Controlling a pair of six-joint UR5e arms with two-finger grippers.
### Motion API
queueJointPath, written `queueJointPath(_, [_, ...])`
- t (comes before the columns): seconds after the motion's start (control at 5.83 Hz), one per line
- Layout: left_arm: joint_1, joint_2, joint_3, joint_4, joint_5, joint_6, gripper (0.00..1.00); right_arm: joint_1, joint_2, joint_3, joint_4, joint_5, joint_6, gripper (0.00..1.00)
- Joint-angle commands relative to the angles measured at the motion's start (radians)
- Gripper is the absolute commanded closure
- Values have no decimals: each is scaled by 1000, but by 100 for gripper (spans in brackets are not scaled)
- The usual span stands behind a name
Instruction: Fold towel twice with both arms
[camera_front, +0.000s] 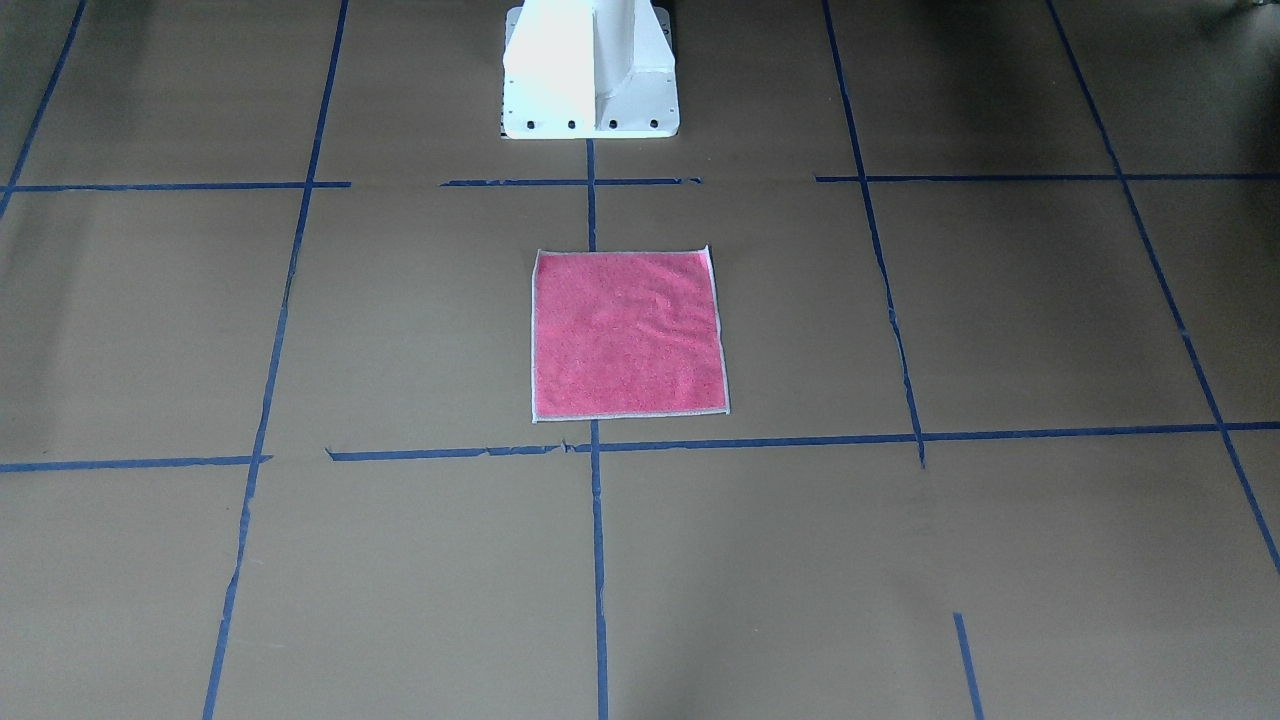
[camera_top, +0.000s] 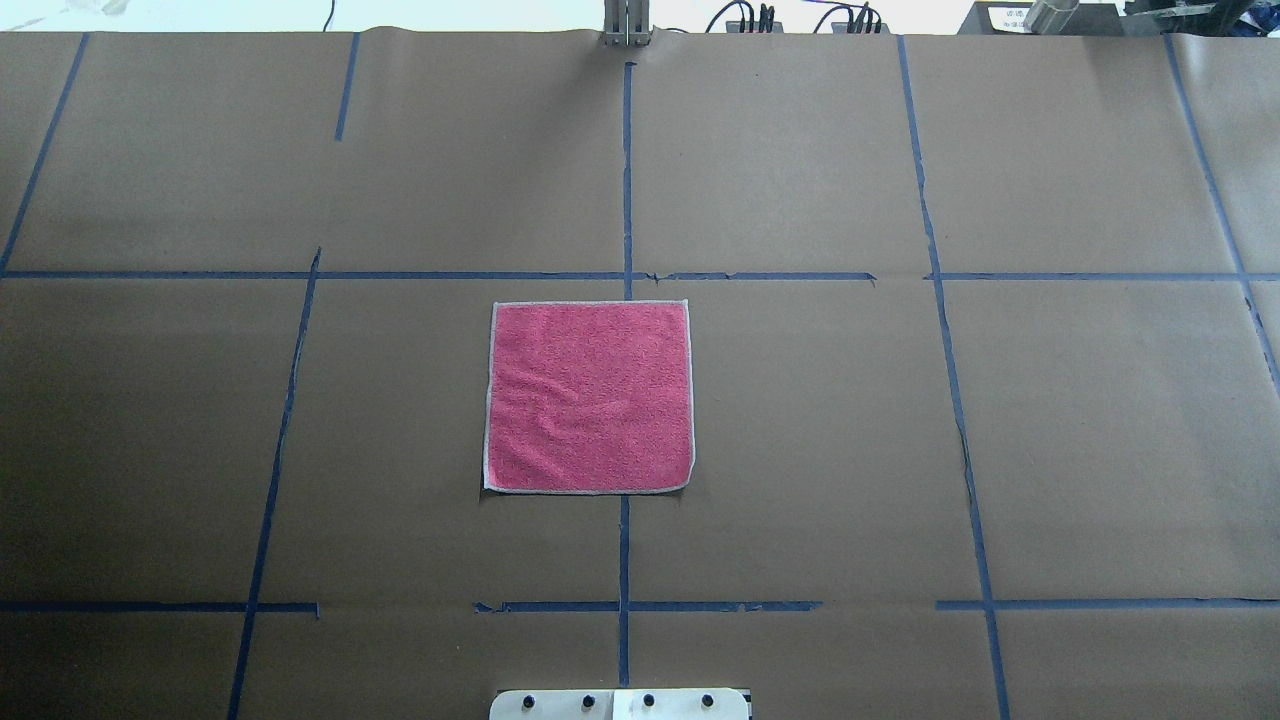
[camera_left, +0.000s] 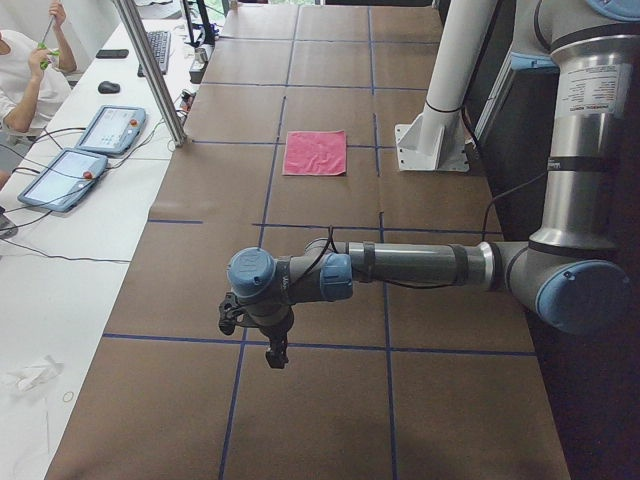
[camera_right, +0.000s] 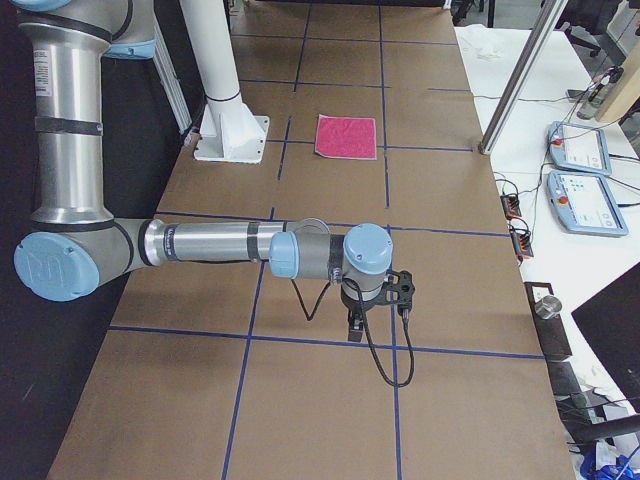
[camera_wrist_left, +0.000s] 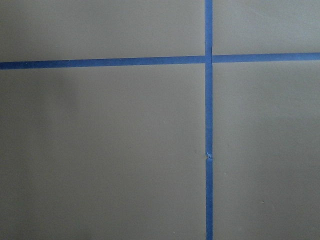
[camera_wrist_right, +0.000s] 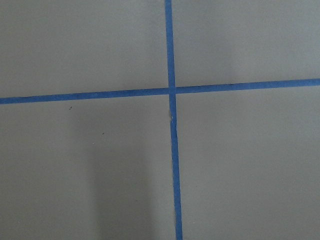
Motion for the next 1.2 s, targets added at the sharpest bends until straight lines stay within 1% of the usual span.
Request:
queueJointPath(0.0, [0,2,-2,0,0,-2,0,2,0,3,0,0,1,0])
queueJointPath(0.86, [2,0,-5,-3,-8,-5,0,0,3,1,0,2,1,0])
queueJointPath(1.03, [8,-10,-21,-3,-9,-9,0,0,6,4,0,2,1,0])
